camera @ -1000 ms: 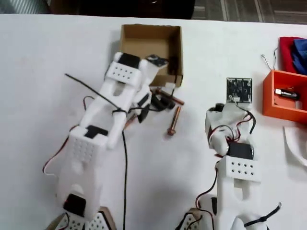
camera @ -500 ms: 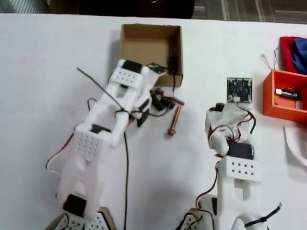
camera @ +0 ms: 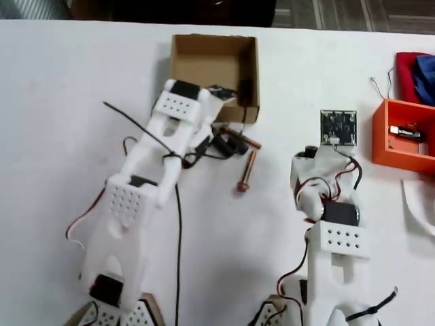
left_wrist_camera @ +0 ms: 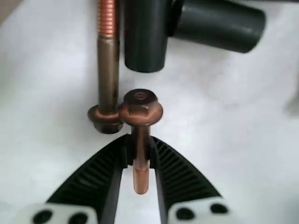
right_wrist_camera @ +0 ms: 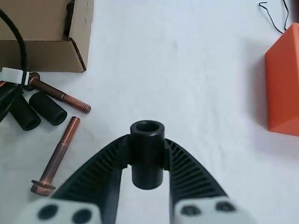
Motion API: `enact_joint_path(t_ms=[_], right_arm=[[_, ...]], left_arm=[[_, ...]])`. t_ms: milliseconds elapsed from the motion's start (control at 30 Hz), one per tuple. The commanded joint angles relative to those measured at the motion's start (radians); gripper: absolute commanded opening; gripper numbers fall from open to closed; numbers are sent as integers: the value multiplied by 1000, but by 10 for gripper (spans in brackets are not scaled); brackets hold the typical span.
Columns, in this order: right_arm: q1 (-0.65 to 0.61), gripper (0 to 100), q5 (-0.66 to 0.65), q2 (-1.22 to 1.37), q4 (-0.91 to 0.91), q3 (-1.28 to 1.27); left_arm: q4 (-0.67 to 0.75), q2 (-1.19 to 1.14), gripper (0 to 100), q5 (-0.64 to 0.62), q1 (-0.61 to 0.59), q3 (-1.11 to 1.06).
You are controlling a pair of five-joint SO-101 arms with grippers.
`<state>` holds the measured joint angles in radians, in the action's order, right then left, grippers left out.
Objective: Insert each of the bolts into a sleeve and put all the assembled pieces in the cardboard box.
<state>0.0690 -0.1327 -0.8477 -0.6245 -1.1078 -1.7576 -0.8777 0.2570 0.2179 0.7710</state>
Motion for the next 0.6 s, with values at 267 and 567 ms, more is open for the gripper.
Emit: enact_joint_path(t_ms=[267,567], right_arm=[[13,22,-6,-27,19,5],[13,22,-6,-27,19,5]], left_arm=[[126,404,26,3,-14,-533],[552,549,194,20,-31,-986]])
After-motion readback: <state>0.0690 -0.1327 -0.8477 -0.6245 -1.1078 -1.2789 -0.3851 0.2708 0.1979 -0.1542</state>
